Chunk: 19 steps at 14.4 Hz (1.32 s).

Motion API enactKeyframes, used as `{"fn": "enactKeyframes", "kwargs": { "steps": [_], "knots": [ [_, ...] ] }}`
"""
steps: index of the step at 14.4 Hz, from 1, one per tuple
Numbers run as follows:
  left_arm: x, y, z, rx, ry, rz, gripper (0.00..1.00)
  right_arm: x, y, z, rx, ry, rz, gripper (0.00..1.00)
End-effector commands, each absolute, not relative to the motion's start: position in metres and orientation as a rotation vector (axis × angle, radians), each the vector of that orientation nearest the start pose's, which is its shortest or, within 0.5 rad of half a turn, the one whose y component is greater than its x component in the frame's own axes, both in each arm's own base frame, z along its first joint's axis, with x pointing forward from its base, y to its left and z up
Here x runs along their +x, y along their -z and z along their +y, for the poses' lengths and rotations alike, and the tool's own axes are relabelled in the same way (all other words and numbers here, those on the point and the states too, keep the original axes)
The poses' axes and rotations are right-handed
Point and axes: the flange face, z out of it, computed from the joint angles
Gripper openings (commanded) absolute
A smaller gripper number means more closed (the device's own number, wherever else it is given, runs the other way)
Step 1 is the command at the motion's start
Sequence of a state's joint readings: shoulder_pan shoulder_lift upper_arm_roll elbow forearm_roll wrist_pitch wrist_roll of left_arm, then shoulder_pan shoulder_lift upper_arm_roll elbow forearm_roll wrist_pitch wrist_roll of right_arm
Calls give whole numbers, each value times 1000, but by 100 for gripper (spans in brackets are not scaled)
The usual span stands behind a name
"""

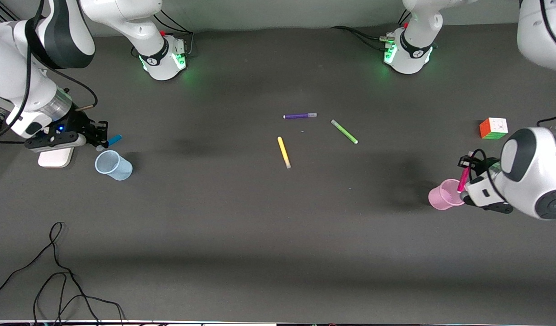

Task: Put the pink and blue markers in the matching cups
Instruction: 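Lower the blue marker into the blue cup while the left gripper drops pink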

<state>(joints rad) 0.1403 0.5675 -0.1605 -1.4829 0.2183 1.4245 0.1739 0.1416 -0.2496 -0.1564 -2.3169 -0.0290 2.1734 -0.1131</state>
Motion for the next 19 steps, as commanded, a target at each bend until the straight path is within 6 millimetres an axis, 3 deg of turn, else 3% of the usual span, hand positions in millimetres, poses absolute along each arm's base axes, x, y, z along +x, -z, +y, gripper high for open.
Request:
{"fn": "enactKeyframes", "kwargs": {
  "steps": [1, 5, 7, 8, 9, 10, 13, 16, 19],
  "knots": [
    [642, -297, 25, -2841, -960, 258, 0, 461, -419, -41, -3120, 220, -281, 0],
    [643, -273, 25, -2831, -996, 253, 0, 476, -384, -100, -3154, 303, -405, 0],
    [642, -272, 24, -2829, -1000, 256, 4, 485, -369, -104, -3173, 361, -453, 0],
    [642, -272, 23, -2829, -1000, 260, 39, 488, -365, -105, -3178, 384, -466, 0],
    [643, -271, 25, -2826, -1000, 270, 93, 491, -358, -106, -3184, 402, -484, 0],
    [642, -272, 24, -2821, -1003, 272, 100, 494, -351, -107, -3189, 415, -487, 0],
    [648, -283, 17, -2817, -972, 282, 100, 493, -337, -106, -3191, 389, -482, 0],
    [663, -327, 25, -2851, -873, 224, 100, 486, -325, -107, -3173, 362, -416, 0],
    [657, -375, 35, -2933, -787, 173, 100, 482, -312, -106, -3171, 353, -391, 0]
  ]
}}
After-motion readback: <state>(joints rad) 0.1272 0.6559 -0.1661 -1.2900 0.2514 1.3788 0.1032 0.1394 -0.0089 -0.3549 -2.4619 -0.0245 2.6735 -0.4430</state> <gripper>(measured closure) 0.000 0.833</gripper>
